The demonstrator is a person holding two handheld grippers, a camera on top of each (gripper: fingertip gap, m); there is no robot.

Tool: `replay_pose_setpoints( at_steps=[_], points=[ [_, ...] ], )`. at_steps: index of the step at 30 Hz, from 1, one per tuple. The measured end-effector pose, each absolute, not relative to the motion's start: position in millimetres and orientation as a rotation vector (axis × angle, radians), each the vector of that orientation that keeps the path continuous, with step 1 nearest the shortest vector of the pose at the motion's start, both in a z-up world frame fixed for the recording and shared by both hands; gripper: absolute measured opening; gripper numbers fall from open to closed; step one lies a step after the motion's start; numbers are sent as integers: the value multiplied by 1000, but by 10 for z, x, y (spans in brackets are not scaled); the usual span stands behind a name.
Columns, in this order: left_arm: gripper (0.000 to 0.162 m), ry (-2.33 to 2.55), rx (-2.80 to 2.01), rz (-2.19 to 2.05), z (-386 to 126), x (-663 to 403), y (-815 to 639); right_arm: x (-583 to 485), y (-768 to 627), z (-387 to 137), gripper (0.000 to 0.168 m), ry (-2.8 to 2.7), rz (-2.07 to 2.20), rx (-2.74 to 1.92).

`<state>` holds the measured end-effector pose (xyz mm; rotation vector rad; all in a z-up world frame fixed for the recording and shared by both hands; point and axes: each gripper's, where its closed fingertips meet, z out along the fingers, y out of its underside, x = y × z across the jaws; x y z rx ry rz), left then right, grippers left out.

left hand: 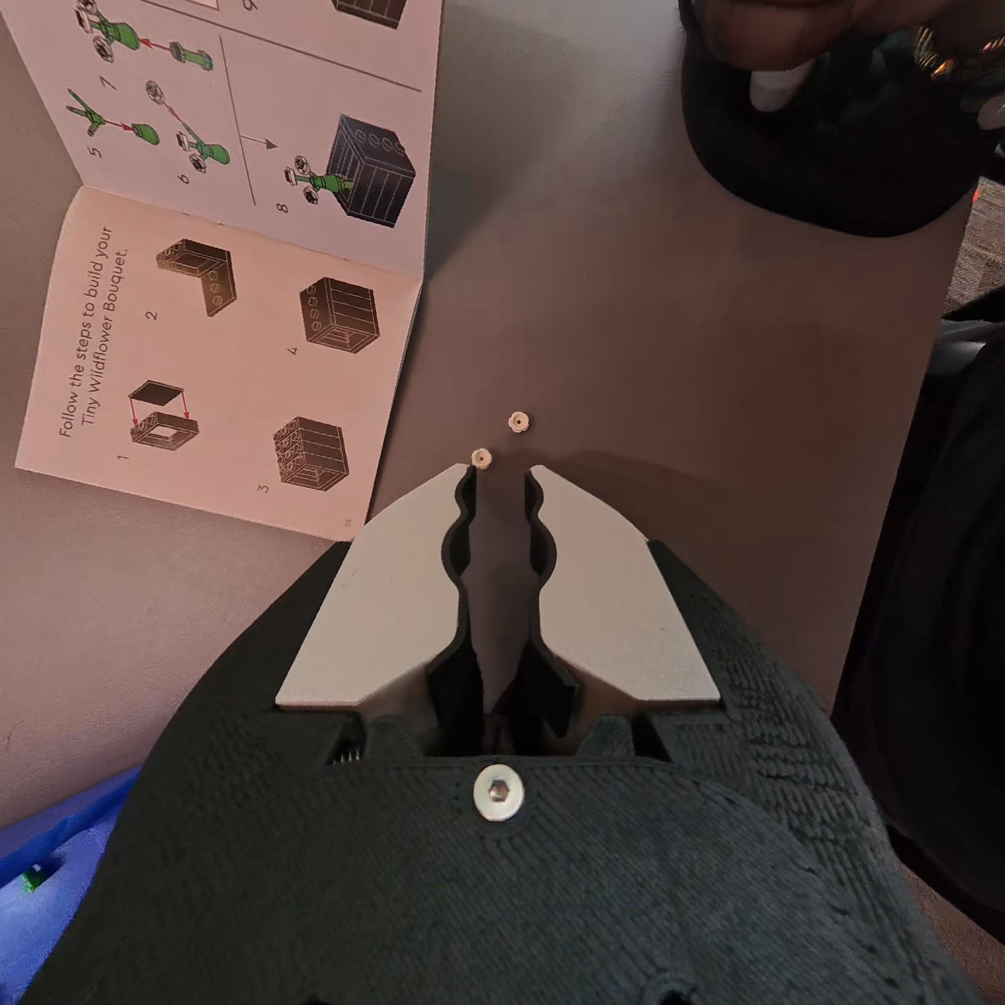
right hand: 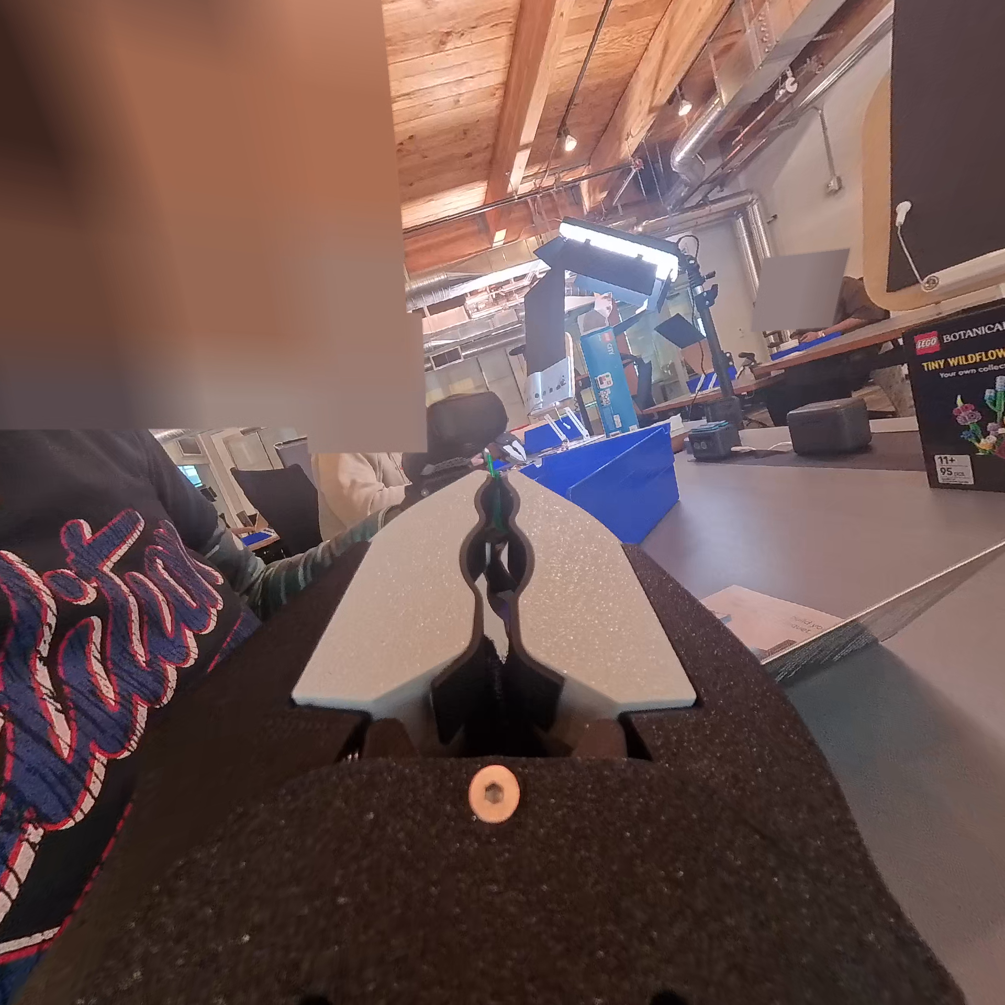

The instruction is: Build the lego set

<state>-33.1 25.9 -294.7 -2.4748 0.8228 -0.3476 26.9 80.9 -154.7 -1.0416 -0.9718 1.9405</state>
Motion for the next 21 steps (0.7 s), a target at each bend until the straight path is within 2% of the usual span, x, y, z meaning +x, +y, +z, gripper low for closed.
replay_pose_setpoints(
  at_steps=[4, 11, 21],
  points=[
    [20, 735, -2328, -424, -2745, -242, 350, 266, 816, -1546, 1, -965, 1945, -1046],
    [21, 475, -1781, -596, -1960, 97, 642, 272, 820, -1474, 2, -919, 2004, -1037],
    [18, 576, -1580, -341, -1681, 247, 763, 197, 723, -1445, 2, -937, 2020, -1054]
  ],
)
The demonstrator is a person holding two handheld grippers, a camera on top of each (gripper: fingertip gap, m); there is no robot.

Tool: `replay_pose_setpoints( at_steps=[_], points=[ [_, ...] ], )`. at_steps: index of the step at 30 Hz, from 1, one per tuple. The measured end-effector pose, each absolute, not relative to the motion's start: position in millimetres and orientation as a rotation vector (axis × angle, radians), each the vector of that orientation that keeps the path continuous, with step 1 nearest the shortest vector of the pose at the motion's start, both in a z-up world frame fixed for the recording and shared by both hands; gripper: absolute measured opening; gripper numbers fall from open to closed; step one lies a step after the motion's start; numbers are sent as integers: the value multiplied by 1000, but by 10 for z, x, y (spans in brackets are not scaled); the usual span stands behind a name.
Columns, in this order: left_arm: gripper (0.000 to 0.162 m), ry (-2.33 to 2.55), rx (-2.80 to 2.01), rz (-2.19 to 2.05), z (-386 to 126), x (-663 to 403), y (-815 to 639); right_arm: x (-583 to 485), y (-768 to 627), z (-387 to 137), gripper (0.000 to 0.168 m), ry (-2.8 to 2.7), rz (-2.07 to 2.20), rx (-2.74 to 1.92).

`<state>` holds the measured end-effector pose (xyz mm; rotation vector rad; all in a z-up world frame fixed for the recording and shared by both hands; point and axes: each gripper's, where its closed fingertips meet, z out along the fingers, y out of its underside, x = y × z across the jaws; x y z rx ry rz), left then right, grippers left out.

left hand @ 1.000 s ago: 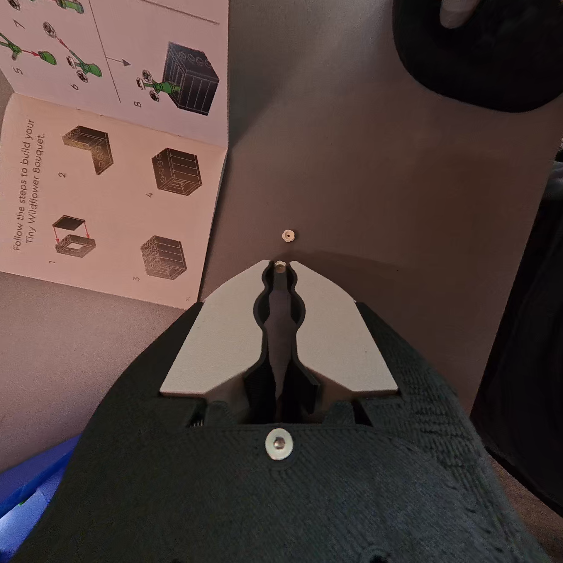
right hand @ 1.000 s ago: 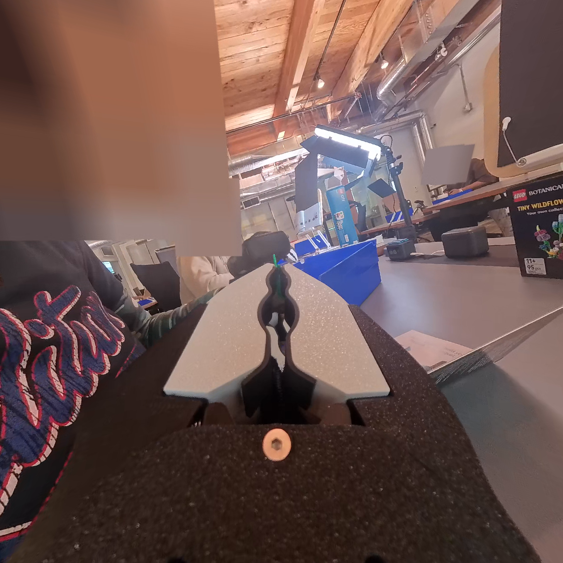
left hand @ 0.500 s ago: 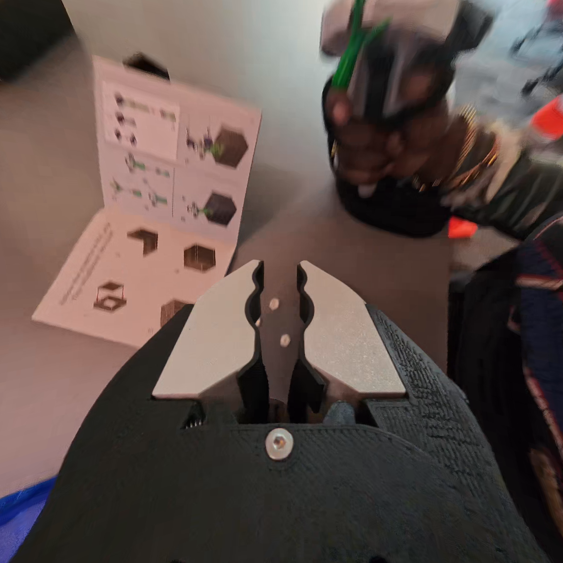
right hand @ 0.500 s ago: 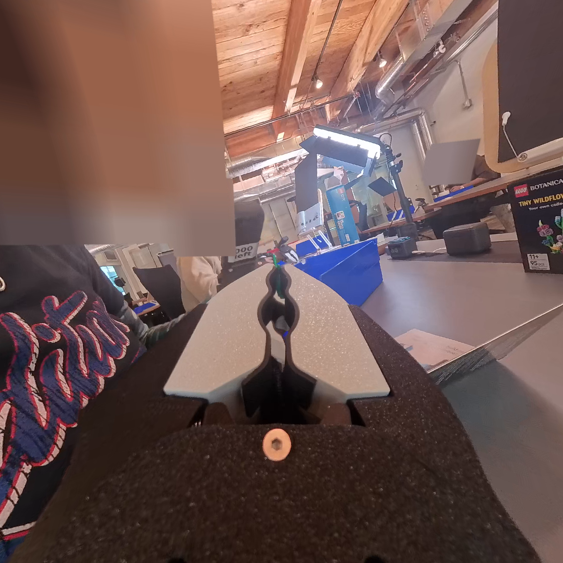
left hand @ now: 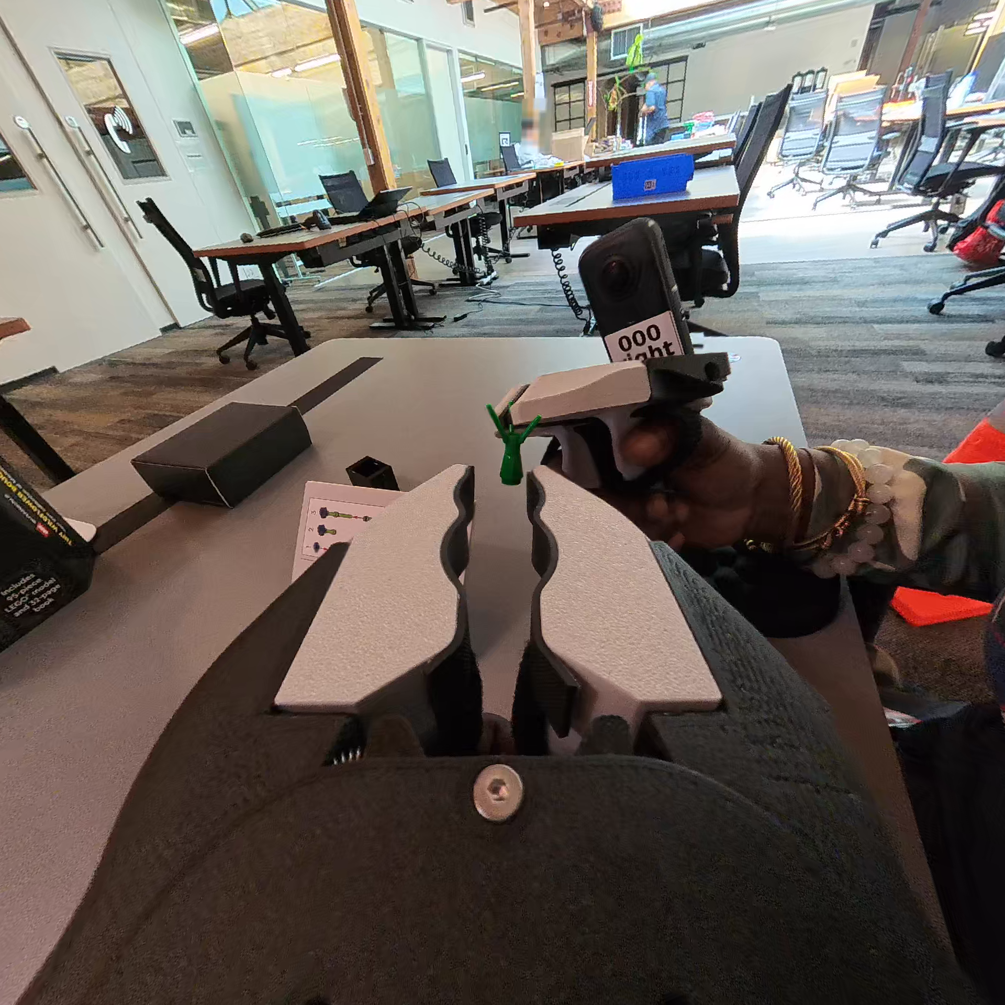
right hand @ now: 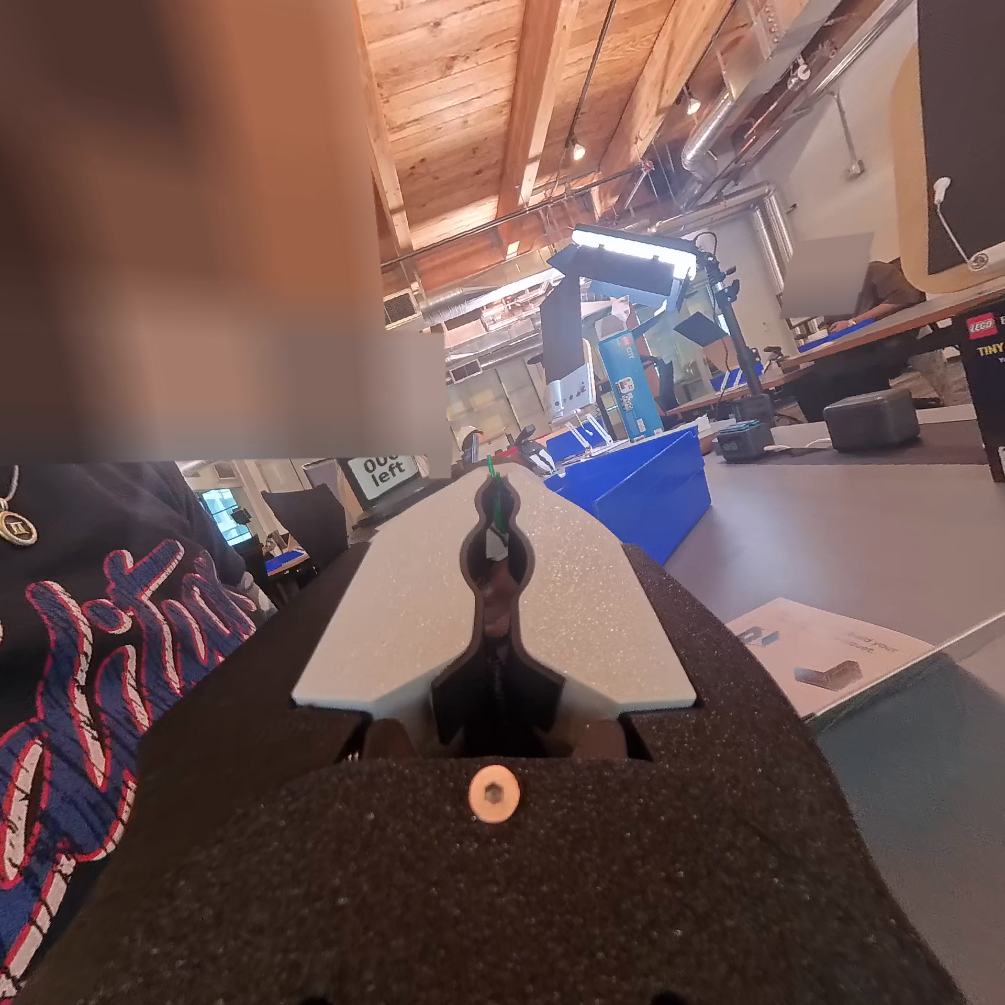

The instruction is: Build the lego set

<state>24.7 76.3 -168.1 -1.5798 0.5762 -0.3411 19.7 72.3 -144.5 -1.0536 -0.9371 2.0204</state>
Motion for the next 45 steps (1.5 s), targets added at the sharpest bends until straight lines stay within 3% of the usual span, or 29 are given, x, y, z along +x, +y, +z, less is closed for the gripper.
replay_pose_setpoints(
  at_steps=[6, 21, 31, 45],
  points=[
    [8, 587, -1543, -357, -1687, 241, 728, 159, 698, -1476, 2, -960, 2006, -1069],
    [8, 504, -1535, -384, -1747, -122, 700, 124, 712, -1577, 7, -1020, 1911, -1146],
    [8, 299, -1457, -313, -1752, -609, 672, 6, 439, -2753, 14, -2011, 1001, -1369],
    [8, 272, -1458, -339, -1791, -651, 671, -226, 344, -3050, 10, -2158, 821, -1321]
  ],
)
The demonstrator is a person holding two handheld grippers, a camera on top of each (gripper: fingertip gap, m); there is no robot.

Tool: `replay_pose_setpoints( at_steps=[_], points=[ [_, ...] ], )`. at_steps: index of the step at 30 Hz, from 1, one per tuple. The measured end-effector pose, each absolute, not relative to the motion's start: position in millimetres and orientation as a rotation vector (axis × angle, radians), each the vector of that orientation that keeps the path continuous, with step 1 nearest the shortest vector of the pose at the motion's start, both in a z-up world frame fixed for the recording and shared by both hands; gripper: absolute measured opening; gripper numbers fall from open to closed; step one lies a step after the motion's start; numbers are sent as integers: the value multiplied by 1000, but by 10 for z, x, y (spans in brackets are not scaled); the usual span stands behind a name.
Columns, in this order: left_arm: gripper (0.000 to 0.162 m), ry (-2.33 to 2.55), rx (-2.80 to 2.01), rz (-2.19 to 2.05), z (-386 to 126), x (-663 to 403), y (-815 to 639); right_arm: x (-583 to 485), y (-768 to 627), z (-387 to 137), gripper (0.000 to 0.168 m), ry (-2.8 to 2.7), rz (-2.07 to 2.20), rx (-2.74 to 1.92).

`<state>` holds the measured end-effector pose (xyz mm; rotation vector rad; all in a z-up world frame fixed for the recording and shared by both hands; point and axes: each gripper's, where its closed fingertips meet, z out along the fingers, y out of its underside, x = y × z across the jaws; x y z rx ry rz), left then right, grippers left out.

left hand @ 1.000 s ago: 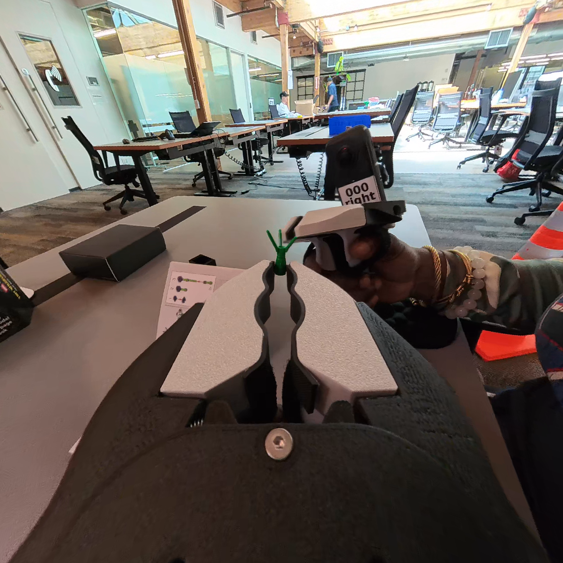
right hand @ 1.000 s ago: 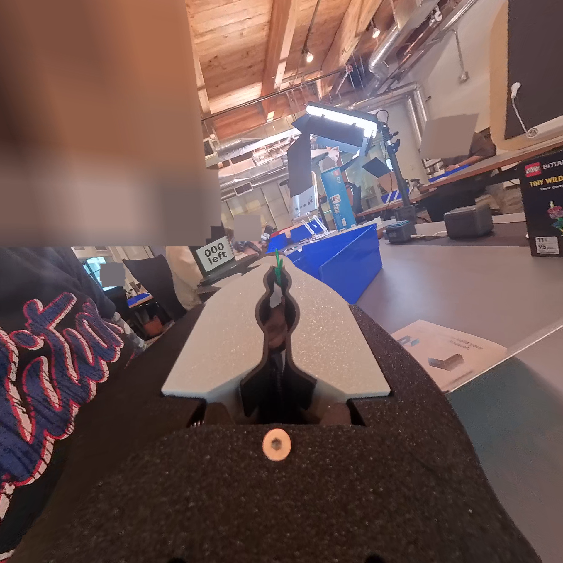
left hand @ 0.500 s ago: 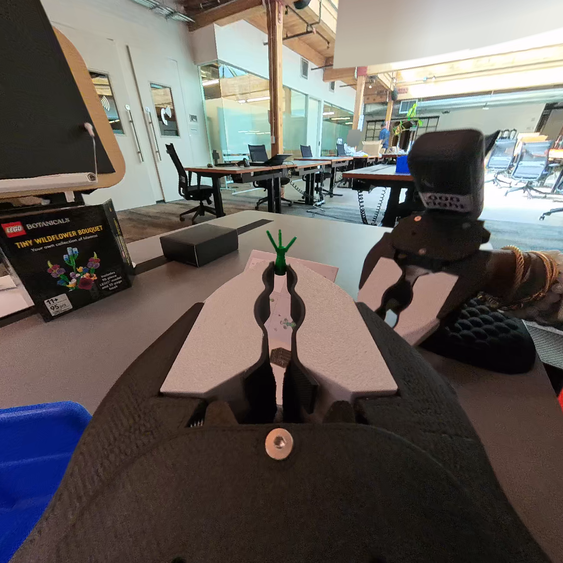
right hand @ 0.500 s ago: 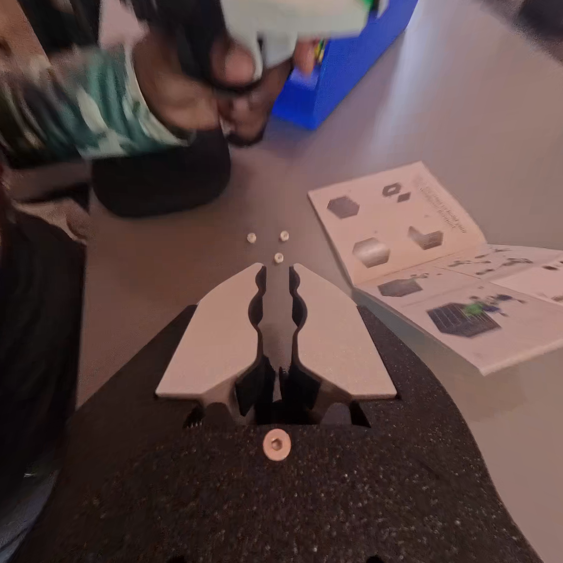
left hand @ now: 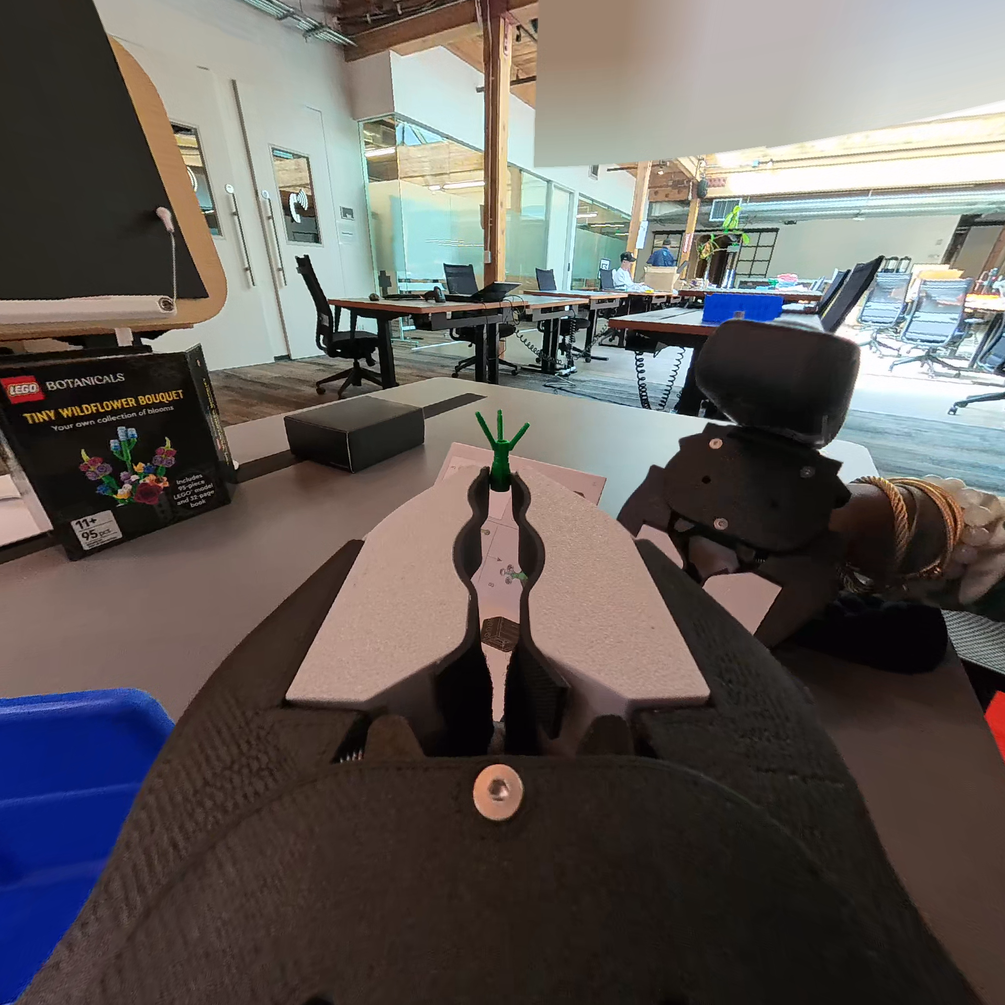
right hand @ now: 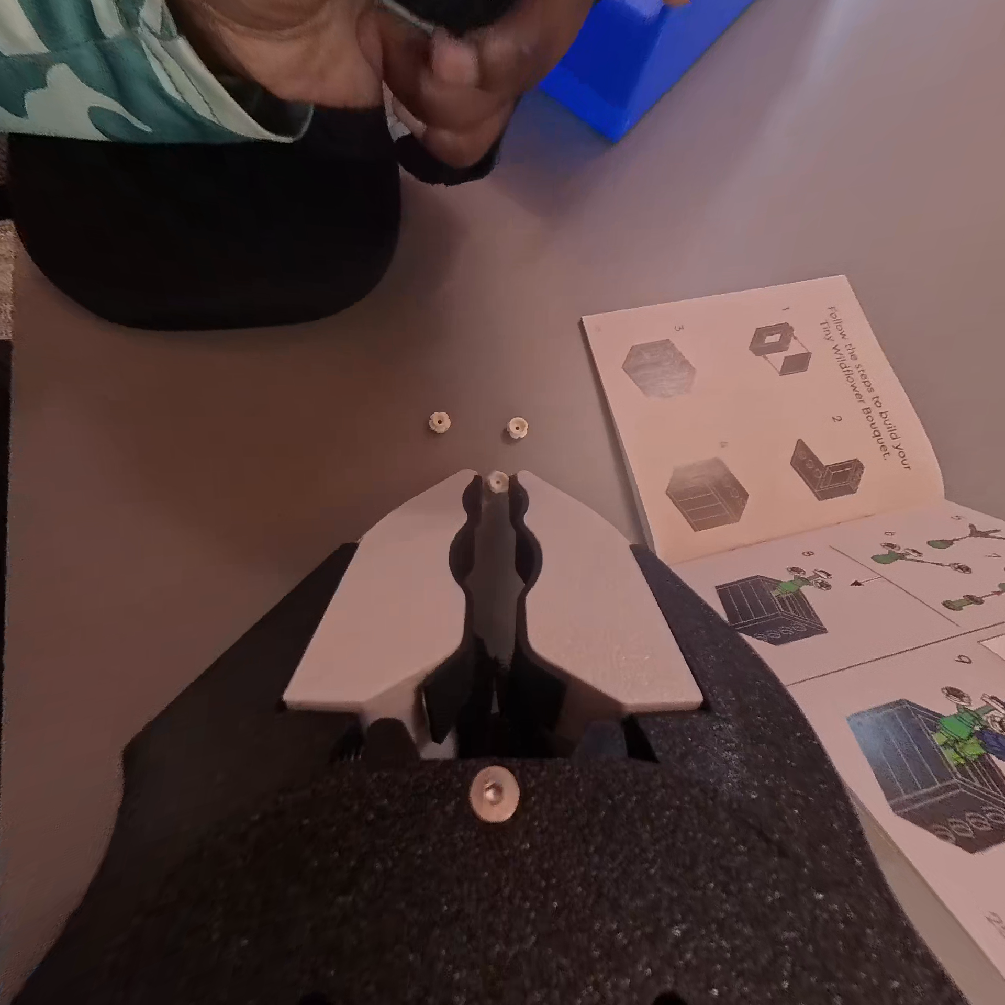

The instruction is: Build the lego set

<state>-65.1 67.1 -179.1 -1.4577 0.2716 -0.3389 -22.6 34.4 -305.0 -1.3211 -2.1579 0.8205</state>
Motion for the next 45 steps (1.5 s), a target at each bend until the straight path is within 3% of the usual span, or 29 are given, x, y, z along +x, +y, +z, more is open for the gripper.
replay_pose_setpoints(
  at_steps=[11, 20, 27, 35, 45],
  points=[
    [8, 291, -1474, -330, -1824, -628, 677, 220, 594, -2750, 7, -1993, 935, -1447],
    [8, 348, -1502, -318, -1890, -519, 696, 1734, 916, -2868, 7, -2397, 411, -1850],
    [8, 373, -1523, -274, -1940, -518, 711, 1782, 879, -2953, 8, -2511, 180, -1918],
    [8, 374, -1526, -276, -1944, -518, 708, 1641, 798, -2789, 14, -2439, 394, -1794],
    [8, 404, -1535, -279, -1968, -457, 706, 1952, 847, -2822, 6, -2317, 585, -1814]
  ],
)
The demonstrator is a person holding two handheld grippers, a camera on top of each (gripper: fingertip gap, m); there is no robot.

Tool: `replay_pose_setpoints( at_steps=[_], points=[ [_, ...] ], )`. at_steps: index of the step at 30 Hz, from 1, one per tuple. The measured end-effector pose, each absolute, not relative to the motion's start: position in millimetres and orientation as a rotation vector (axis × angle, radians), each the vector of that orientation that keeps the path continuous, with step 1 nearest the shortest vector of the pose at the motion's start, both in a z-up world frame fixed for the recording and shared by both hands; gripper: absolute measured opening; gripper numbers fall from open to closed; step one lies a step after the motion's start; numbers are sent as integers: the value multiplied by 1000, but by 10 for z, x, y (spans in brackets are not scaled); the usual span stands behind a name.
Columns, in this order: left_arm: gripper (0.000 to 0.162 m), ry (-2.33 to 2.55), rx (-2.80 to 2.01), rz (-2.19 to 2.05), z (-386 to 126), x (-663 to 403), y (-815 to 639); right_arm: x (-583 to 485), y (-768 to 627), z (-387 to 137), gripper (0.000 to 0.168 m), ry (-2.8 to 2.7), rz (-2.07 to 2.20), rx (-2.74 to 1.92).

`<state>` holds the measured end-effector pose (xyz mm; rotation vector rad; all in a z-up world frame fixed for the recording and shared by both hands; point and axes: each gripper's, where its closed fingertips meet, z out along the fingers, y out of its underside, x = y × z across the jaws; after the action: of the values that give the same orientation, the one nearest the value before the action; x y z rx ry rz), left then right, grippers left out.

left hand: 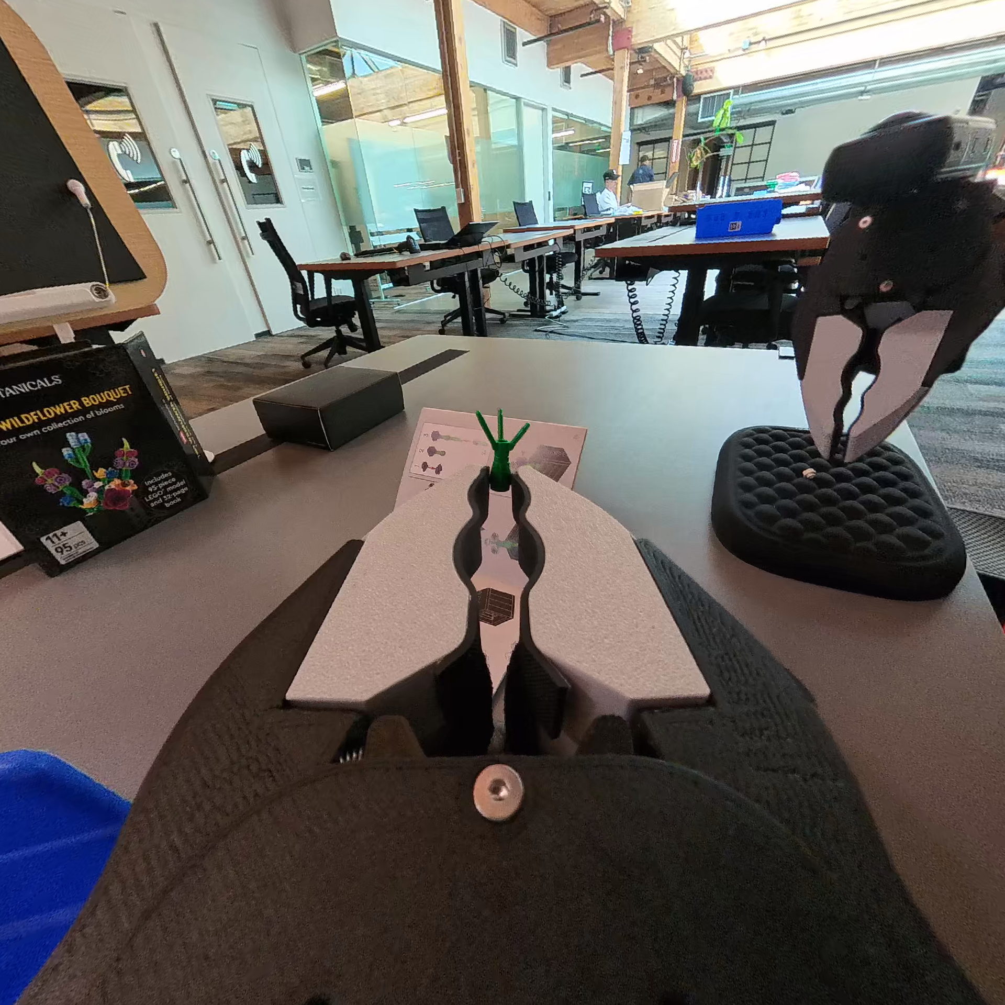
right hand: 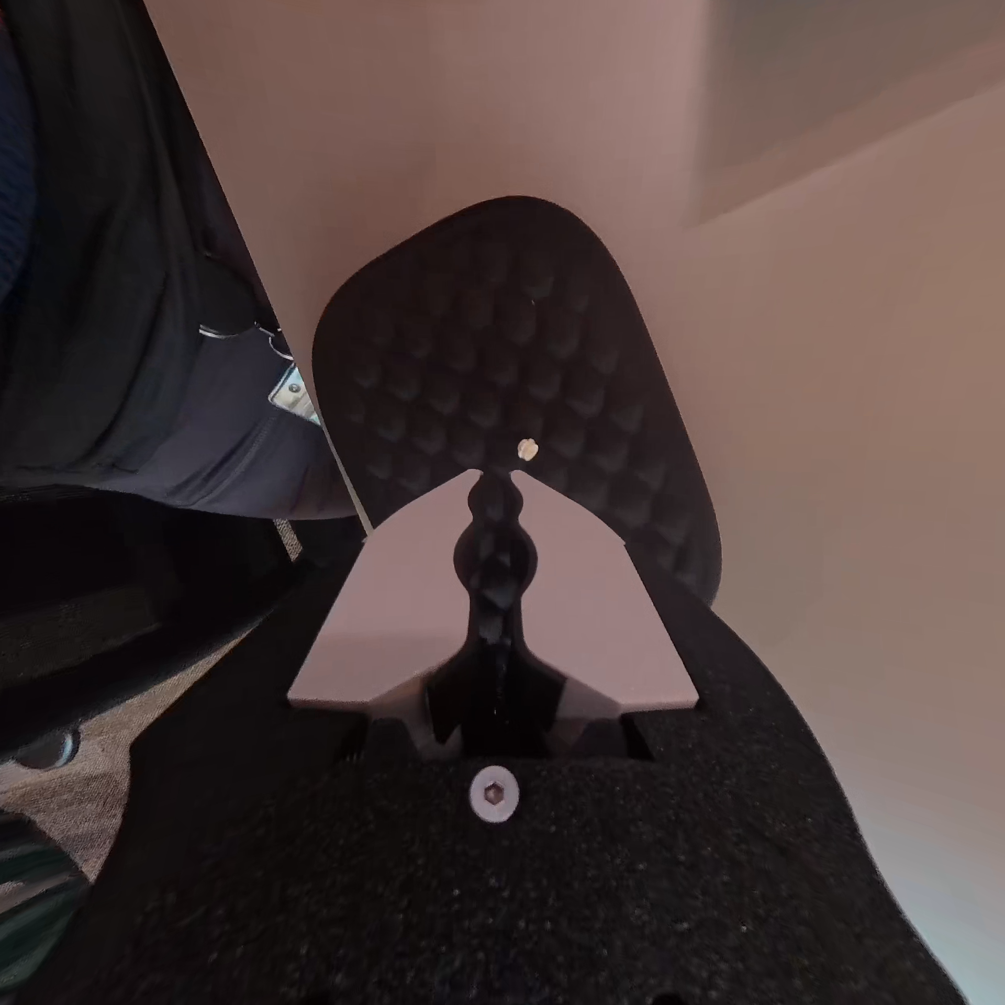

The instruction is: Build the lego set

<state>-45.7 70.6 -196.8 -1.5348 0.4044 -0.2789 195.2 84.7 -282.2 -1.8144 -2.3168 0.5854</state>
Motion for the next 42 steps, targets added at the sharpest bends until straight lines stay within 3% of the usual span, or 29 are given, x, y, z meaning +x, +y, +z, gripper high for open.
replay_pose_setpoints(
  at_steps=[21, 34, 42],
  points=[
    [8, 686, -1492, -510, -2074, 78, 510, 1846, 1024, -2880, 5, -2204, 562, -1784],
    [8, 699, -1499, -520, -2086, 103, 494, 1792, 922, -2778, 10, -2346, 417, -1302],
    [8, 725, -1517, -544, -2120, 158, 477, 1788, 974, -2842, 11, -2258, 352, -1363]
  ],
)
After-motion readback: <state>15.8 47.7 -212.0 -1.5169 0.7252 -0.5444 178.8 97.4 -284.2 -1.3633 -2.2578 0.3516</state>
